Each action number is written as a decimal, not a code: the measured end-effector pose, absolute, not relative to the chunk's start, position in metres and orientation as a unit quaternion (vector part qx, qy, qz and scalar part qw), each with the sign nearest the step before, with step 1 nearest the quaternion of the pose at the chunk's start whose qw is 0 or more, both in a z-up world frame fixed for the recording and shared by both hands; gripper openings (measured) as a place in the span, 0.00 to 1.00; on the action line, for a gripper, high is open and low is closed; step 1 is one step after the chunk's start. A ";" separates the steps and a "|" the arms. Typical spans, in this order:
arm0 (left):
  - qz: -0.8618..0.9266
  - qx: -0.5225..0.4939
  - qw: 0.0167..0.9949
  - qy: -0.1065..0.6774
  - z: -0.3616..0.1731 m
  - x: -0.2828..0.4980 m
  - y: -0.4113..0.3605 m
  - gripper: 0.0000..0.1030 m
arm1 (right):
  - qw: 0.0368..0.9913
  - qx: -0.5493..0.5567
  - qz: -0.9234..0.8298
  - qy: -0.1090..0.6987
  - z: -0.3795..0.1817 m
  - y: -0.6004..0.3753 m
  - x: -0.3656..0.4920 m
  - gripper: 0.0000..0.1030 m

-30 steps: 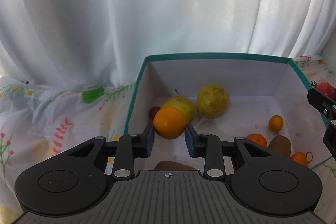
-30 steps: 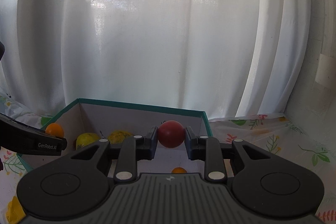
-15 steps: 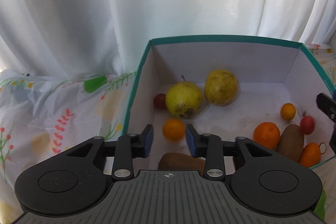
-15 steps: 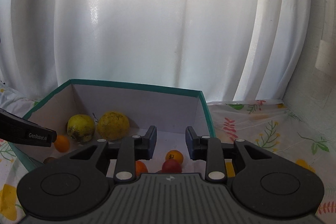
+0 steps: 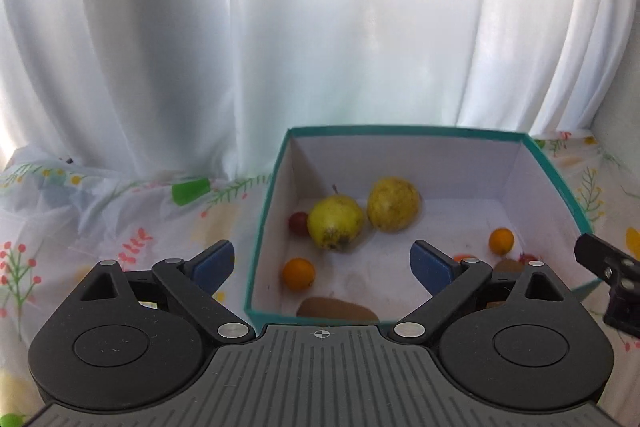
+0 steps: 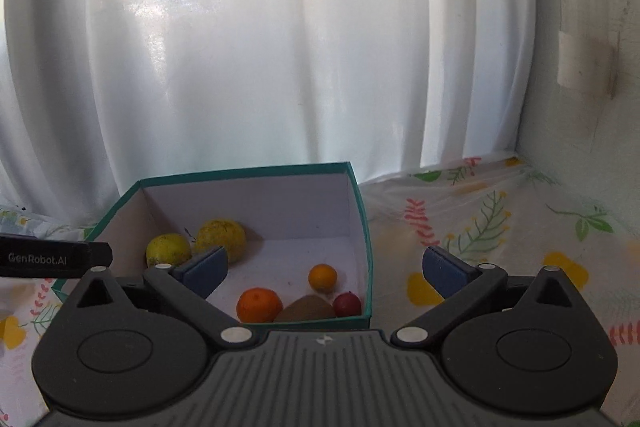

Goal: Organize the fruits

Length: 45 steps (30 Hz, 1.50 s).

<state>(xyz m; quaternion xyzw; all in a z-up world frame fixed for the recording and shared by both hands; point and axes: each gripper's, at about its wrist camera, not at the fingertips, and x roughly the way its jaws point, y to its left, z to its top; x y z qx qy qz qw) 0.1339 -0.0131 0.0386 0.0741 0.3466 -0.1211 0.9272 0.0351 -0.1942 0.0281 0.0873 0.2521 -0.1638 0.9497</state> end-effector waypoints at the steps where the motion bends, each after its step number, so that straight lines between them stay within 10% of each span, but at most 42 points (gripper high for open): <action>1: -0.119 0.080 0.925 0.352 0.037 0.131 -0.014 0.95 | 0.944 0.093 -0.178 0.261 0.028 -0.194 0.034 1.00; 22: -0.091 0.136 0.869 0.467 0.048 0.097 -0.020 0.96 | 0.849 0.058 -0.122 0.511 0.053 -0.185 0.057 1.00; 45: -0.066 0.118 0.862 0.488 0.058 0.115 -0.019 0.96 | 0.830 0.055 -0.106 0.545 0.057 -0.179 0.080 1.00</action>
